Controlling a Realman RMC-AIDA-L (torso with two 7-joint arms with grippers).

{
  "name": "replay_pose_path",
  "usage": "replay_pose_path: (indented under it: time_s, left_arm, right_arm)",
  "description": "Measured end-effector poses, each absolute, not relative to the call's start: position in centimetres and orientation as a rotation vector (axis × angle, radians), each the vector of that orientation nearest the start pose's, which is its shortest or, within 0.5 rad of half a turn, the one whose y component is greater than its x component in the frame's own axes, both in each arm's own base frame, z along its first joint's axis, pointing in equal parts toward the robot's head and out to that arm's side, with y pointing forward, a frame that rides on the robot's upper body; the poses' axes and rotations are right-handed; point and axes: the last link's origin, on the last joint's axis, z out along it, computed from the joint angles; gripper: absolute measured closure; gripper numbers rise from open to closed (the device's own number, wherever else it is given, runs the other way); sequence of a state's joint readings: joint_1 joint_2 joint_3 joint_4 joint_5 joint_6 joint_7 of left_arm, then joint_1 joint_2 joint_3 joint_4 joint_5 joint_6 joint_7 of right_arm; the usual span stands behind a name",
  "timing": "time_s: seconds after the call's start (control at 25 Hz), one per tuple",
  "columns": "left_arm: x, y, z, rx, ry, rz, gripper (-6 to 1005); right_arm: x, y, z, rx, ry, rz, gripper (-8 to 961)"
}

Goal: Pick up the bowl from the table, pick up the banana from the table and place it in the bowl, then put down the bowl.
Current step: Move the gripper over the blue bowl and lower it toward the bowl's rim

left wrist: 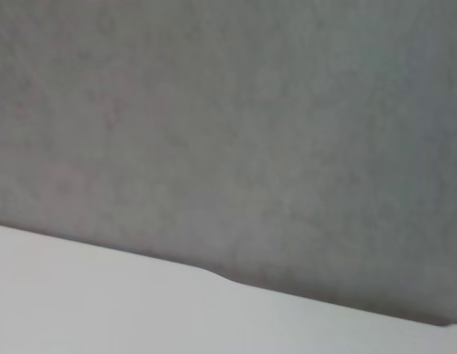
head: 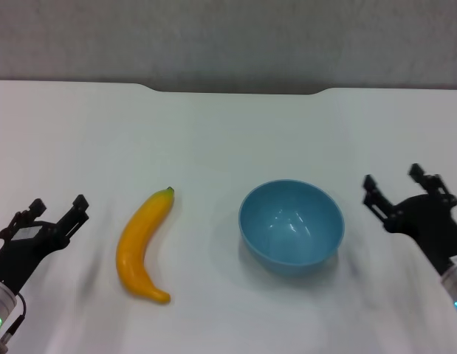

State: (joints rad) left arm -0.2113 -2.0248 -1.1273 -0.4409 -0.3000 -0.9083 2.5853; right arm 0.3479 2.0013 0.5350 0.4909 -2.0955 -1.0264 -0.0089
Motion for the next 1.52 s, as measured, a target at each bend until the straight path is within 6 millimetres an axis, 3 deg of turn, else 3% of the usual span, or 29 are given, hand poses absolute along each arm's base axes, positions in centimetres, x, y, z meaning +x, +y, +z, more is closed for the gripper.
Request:
replay_pose_path:
  time_s: [0.32,0.6,0.84,1.04,1.28,1.52]
  left_arm:
    - [-32.0,30.9,-1.6,-1.789,-0.961,-0.792,108]
    - [-28.2,31.9,-0.5,-1.759,-0.978,-0.537,108]
    - [-26.5,32.9,-0.6,-1.739,-1.126,-0.298,108]
    - [-25.1,33.1,-0.6,-1.805,-1.142,-0.251,108]
    - [-24.9,33.3,-0.4,-1.813,-1.151,-0.19,108]
    - [-24.8,33.4,-0.4,-1.818,-1.15,-0.179,108]
  right_arm:
    - [27.6,32.5,-5.4,-1.878,0.66,0.615,104]
    - [25.1,34.6,-4.3,-1.991,0.798,0.363,105]
    - [24.1,35.7,-4.3,-2.108,0.923,0.223,105]
    - [23.2,36.2,-4.0,-2.169,0.959,0.161,105]
    - [22.8,36.7,-3.4,-2.184,0.993,0.137,105]
    - [24.2,36.7,-3.6,-2.166,1.035,0.092,106]
